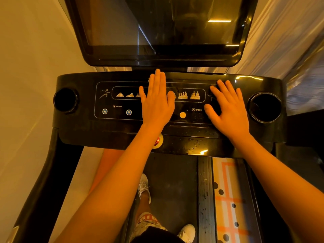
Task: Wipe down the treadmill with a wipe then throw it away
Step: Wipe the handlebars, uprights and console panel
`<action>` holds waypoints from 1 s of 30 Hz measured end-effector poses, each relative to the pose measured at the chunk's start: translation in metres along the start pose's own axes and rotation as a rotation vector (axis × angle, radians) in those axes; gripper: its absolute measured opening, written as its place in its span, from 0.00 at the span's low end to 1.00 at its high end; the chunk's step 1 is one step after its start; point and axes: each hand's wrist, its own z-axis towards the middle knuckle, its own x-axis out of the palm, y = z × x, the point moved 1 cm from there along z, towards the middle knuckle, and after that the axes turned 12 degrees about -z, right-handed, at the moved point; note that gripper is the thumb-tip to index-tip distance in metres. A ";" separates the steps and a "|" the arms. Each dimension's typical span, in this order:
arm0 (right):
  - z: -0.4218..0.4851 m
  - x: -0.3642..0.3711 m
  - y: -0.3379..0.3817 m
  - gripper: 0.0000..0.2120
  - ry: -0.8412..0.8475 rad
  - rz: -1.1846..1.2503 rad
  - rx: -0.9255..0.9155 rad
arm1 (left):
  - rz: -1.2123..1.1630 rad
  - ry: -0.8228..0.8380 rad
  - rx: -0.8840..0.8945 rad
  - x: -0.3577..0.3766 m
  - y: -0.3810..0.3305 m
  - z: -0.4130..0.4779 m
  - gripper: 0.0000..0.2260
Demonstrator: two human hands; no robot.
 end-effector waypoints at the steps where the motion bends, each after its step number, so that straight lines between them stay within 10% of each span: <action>1: 0.000 0.000 0.000 0.30 -0.001 -0.006 0.000 | -0.002 -0.002 -0.006 0.001 -0.001 -0.004 0.28; 30: 0.001 0.001 -0.001 0.29 0.000 -0.005 0.002 | 0.127 0.134 -0.059 0.017 -0.014 -0.092 0.32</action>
